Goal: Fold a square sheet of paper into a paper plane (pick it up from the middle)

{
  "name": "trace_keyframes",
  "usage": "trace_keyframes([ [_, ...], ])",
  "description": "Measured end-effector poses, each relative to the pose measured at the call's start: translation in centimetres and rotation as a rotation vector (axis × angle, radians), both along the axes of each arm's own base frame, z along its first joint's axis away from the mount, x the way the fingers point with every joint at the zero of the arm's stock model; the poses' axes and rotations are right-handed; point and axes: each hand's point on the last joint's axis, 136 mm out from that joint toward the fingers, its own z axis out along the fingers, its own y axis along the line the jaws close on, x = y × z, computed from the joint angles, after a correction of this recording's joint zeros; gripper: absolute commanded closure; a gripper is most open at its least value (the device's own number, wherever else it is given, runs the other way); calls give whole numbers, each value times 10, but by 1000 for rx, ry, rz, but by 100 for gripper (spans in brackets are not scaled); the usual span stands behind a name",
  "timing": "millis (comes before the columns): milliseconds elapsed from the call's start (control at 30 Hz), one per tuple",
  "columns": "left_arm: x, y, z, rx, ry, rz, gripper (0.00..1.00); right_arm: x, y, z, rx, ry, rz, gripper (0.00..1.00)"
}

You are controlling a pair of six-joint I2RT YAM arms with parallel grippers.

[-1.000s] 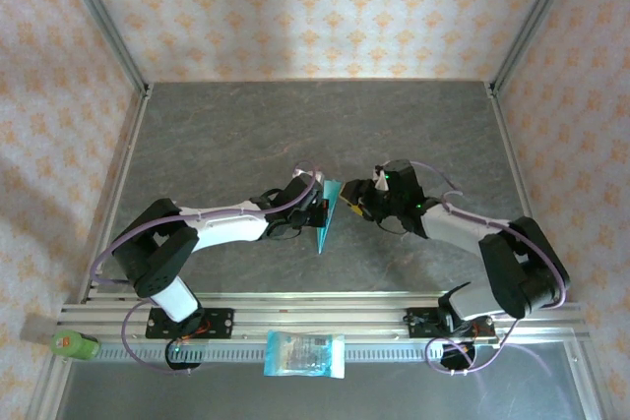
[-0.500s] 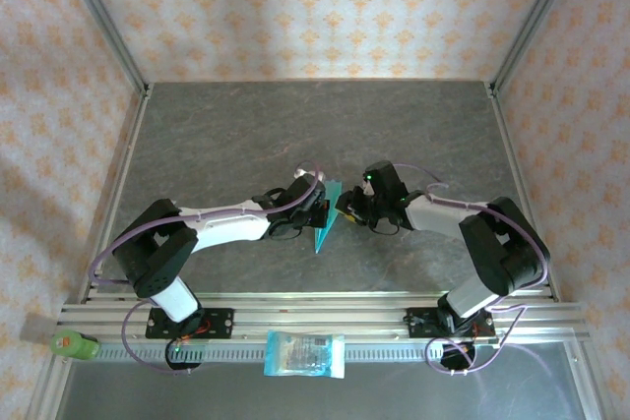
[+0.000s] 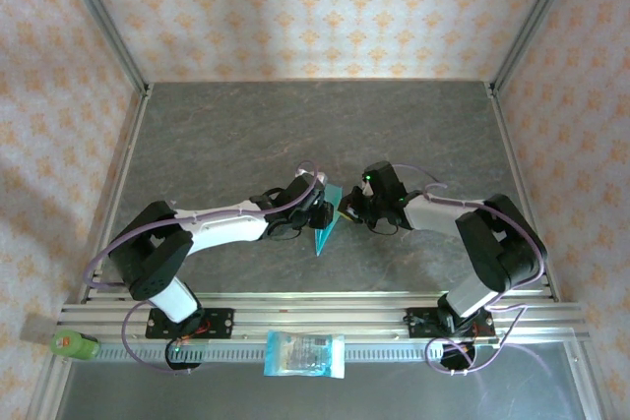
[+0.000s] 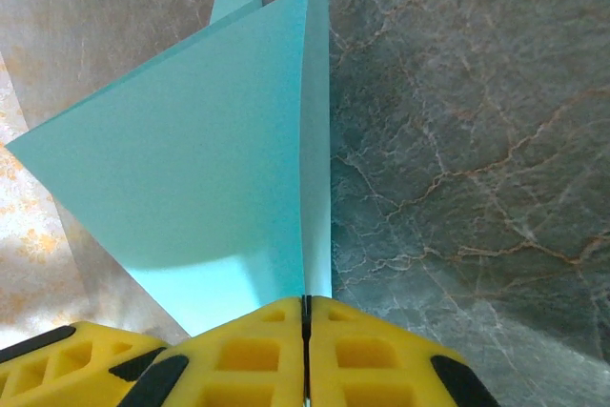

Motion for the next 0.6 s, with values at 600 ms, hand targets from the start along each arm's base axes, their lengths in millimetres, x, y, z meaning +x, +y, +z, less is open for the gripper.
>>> trace_keyframes([
  [600,-5,0,-3,-8,33,-2,55,0,0,0,-1,1,0,93],
])
